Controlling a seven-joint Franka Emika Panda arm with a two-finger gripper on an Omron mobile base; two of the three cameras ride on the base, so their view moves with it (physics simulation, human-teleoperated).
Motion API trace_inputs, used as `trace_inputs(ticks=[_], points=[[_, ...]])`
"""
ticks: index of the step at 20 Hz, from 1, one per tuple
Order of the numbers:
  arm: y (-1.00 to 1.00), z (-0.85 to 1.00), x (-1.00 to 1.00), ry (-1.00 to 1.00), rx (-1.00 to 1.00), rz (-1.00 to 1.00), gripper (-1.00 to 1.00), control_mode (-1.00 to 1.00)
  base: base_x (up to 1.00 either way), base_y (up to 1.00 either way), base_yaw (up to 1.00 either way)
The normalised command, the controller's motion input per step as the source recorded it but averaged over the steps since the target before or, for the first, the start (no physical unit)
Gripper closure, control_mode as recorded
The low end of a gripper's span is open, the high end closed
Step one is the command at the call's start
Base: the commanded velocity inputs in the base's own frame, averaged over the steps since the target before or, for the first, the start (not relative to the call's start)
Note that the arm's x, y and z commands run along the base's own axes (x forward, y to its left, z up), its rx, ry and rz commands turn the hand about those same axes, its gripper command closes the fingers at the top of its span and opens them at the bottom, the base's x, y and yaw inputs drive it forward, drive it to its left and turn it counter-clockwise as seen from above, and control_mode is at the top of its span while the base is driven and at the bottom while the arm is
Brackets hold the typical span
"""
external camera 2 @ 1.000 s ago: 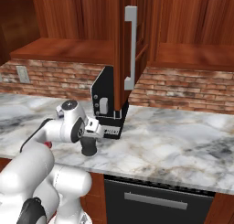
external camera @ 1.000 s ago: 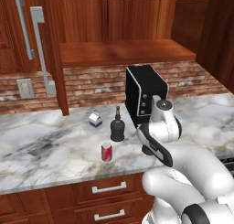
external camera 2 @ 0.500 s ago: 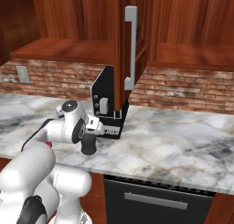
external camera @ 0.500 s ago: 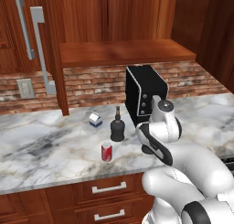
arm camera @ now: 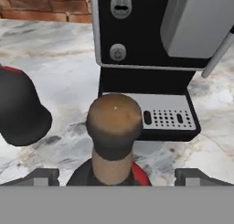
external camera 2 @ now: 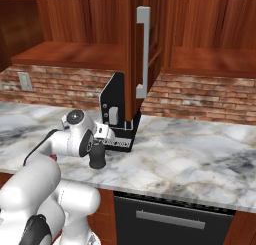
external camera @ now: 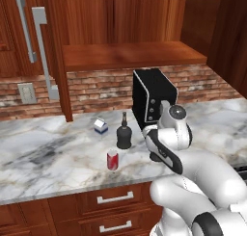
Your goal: Sort all alcoholic drinks to one cabinet, and non-alcoholic drinks to the other.
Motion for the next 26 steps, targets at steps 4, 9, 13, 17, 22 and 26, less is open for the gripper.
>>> trace_inputs(ticks=[4,9,13,17,22,26], points=[[0.05,-0.43,0.02,-0.07,0.00,0.02,-1.00,-1.00,0.00,0.00,0.00],[0.14,-0.55,0.04,0.00,0.00,0.00,1.00,-1.00,0.00,0.00,0.00],[0.05,-0.21,-0.06,-0.01,0.01,0.00,1.00,-1.00,0.00,0.00,0.00],[0.06,0.30,-0.37,-0.01,0.06,0.00,1.00,-1.00,0.00,0.00,0.00],[0.04,0.78,-0.64,0.00,0.00,-0.01,1.00,-1.00,0.00,0.00,0.00],[0.06,0.91,-0.62,-0.03,-0.14,0.00,1.00,-1.00,0.00,0.00,0.00]])
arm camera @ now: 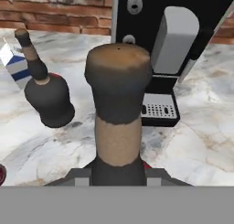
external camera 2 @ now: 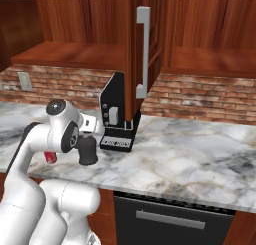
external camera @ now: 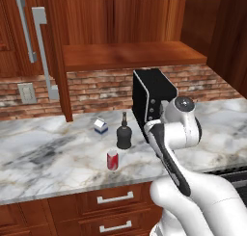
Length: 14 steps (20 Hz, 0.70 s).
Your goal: Sort all alcoholic drinks to one cabinet, and non-alcoholic drinks to the other.
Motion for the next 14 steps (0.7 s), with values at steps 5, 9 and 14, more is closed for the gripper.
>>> trace_inputs(ticks=[5,9,14], points=[[0.22,1.00,-0.36,-0.18,-0.15,-0.02,1.00,-1.00,0.00,0.00,0.00],[0.02,1.00,-0.29,-0.25,-0.06,-0.01,1.00,-1.00,0.00,0.00,0.00],[0.00,1.00,-0.21,-0.18,-0.01,0.00,1.00,-1.00,0.00,0.00,0.00]])
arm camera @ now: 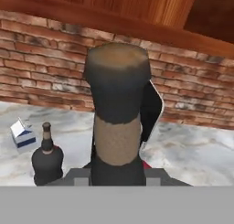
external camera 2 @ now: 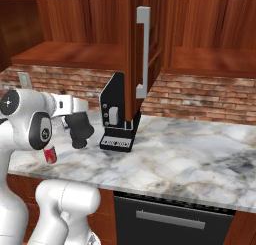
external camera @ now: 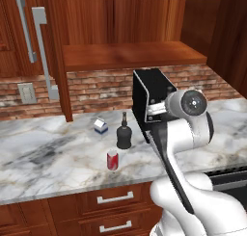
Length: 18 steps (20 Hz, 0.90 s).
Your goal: Sort all alcoholic drinks to one cabinet, and non-alcoholic drinks to the other.
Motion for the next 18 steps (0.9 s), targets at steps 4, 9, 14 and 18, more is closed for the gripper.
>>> trace_inputs(ticks=[4,9,14,18], points=[[-0.02,1.00,-0.06,-0.08,0.00,0.00,1.00,-1.00,0.00,0.00,0.00],[0.00,1.00,-0.01,-0.06,0.00,0.00,1.00,-1.00,0.00,0.00,0.00],[0.00,0.88,0.39,-0.05,0.00,0.00,1.00,-1.00,0.00,0.00,0.00],[-0.09,0.75,0.45,-0.07,0.00,0.00,1.00,-1.00,0.00,0.00,0.00]])
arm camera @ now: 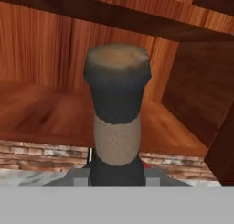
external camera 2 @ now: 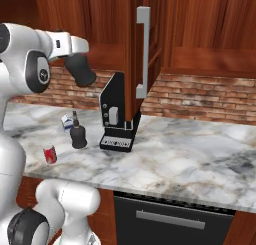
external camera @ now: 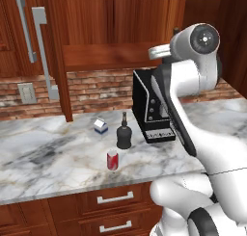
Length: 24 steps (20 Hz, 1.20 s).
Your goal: Sort all alcoholic drinks to one cabinet, and non-alcoholic drinks to the other.
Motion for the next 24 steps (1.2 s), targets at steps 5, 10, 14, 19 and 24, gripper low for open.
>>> trace_inputs(ticks=[5,10,14,19,24], points=[[-0.15,0.46,0.42,-0.08,0.00,0.00,1.00,-1.00,0.00,0.00,0.00],[-0.16,0.06,0.99,-0.01,0.00,0.00,1.00,-1.00,0.00,0.00,0.00],[-0.17,0.00,1.00,0.00,0.00,0.01,1.00,-1.00,0.00,0.00,0.00],[-0.18,-0.08,1.00,0.00,0.00,0.01,1.00,-1.00,0.00,0.00,0.00],[-0.18,-0.62,0.99,0.00,0.00,0.03,1.00,-1.00,0.00,0.00,0.00]])
